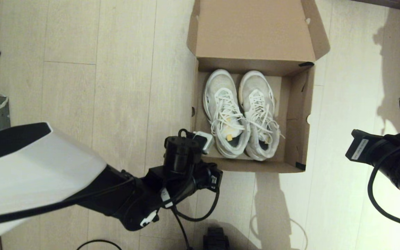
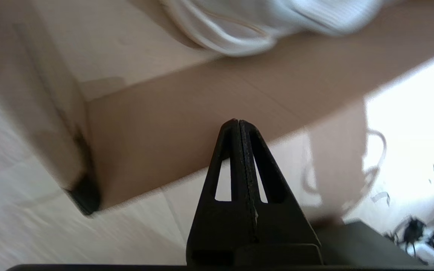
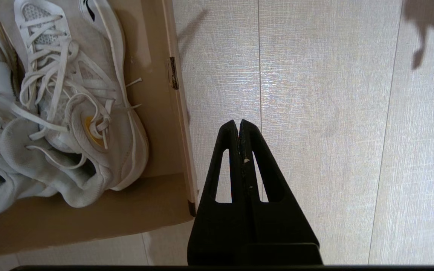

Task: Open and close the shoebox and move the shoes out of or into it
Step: Close the shoe box

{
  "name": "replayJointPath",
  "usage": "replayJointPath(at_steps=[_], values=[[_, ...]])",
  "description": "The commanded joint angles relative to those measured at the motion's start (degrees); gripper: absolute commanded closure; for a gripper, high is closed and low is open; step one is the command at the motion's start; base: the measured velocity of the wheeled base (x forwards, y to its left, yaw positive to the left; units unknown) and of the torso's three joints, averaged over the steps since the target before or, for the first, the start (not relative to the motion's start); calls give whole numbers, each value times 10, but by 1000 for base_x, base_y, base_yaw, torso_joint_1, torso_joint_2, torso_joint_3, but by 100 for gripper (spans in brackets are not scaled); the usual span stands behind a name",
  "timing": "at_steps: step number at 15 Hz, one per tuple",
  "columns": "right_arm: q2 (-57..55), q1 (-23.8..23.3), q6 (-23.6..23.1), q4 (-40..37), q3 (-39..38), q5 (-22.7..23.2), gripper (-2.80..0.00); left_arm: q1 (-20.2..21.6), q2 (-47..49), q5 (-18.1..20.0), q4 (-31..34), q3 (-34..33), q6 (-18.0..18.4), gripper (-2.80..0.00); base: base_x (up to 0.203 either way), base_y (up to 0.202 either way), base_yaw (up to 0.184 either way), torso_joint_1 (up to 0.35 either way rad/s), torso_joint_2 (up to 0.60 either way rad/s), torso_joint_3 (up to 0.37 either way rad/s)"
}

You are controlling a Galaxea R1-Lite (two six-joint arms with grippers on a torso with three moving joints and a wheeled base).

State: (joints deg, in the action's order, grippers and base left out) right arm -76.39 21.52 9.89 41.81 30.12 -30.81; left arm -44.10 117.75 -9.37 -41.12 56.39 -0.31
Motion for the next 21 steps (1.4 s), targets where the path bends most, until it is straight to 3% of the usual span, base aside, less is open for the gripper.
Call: replayJointPath(at_steps=[1,7,13,18,21], values=[[8,0,0,2,-1,-1,0,-19,0,-5,-12,-22,-1,0,0,0,0,0,0,0],[6,2,-1,-7,-10,4,0,-43,-69,-22,-28,-136,-4,0,0,0,0,0,0,0],[-50,87,0,-14,-1,21,0,-31,-196,-48,-32,-109,-18,0,0,0,0,0,0,0],[-131,112,25,5,-19,34,0,124,-229,-31,-34,-45,-19,0,0,0,0,0,0,0],[-217,111,37,137,-49,46,0,205,-194,-9,-36,4,-27,0,0,0,0,0,0,0]])
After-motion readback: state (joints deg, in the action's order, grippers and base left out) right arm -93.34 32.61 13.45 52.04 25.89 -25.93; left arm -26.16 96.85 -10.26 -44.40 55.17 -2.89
